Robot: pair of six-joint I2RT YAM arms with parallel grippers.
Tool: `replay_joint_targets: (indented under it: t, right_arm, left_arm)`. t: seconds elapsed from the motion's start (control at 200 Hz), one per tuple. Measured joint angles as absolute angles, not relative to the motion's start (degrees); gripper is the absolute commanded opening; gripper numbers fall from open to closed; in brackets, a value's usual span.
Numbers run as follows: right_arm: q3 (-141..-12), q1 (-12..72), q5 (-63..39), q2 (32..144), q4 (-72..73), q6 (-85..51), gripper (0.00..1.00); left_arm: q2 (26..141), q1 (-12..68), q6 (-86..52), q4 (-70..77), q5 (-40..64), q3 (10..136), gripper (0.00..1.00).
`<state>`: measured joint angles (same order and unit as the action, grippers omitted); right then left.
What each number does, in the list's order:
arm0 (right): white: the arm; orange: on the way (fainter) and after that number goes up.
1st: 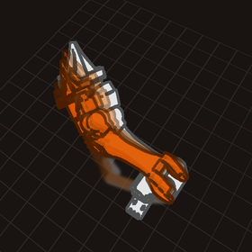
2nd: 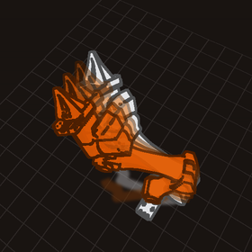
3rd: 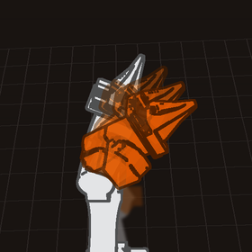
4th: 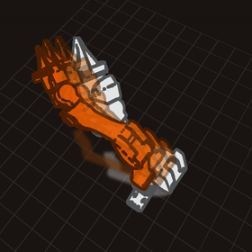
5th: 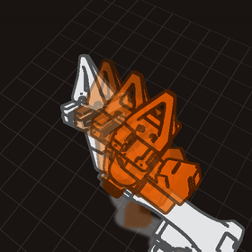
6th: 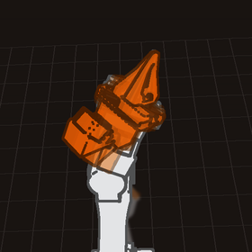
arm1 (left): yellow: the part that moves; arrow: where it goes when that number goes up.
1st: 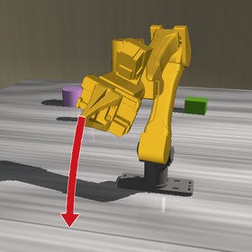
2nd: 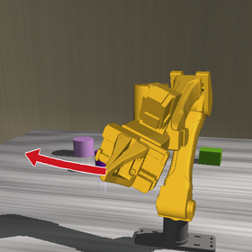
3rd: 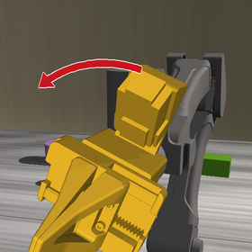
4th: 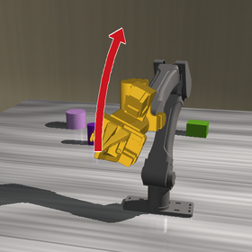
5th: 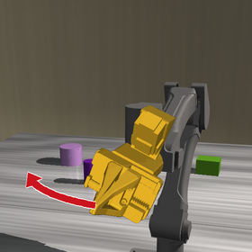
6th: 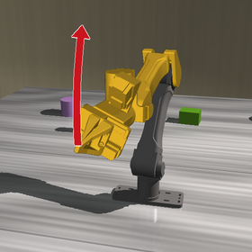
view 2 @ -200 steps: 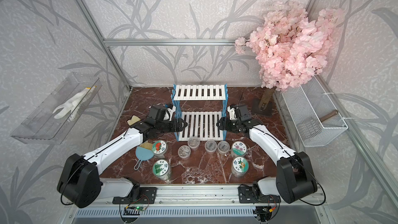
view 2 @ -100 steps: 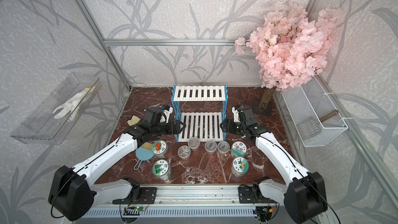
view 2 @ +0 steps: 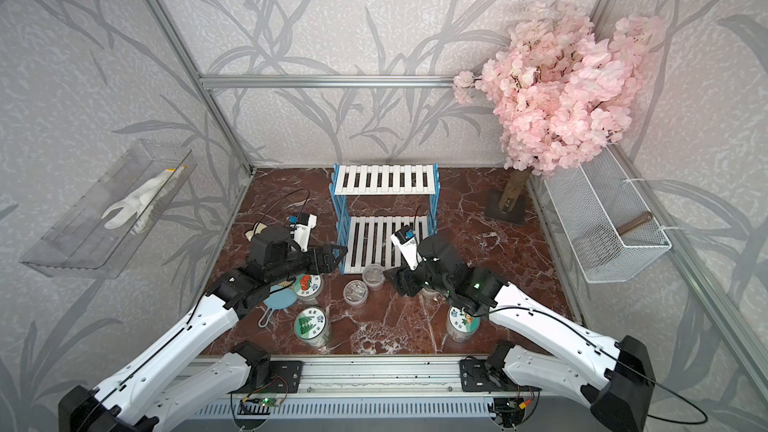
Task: Place the seed container on the shelf
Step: Pick up the seed jar at the center of the board.
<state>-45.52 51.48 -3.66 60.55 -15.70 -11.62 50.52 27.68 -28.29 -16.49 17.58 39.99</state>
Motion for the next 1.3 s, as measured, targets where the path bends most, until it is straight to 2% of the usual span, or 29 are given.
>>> replay_joint_targets:
  t: [0.17,0.465,0.67,0.815,1.21,1.3]
  right_arm:
    - [-40.6,57.3,-0.9,67.3,-6.4,-4.4,0.67]
    - [-38.5,57.0,0.1,76.8,4.3,5.4,0.65]
    - [-38.5,53.5,-0.5,80.7,6.7,6.8,0.65]
    - [-39.8,52.6,-2.5,83.0,7.2,7.3,0.70]
    - [-47.4,49.7,-7.0,90.0,4.5,9.3,0.69]
    - [-48.1,49.7,-8.1,90.8,4.0,9.3,0.71]
  left_arm:
    - [47.3,32.2,-28.6,-17.0,17.1,38.4,0.92]
    - [46.3,42.3,-29.7,-19.1,9.6,35.4,0.93]
    - [42.3,42.7,-31.3,-21.5,1.0,31.9,0.96]
    - [39.2,42.8,-31.0,-21.9,-2.8,31.7,0.97]
    - [40.0,42.7,-29.4,-22.3,-5.8,31.8,0.98]
    - [40.2,42.7,-29.0,-22.3,-6.1,31.9,0.99]
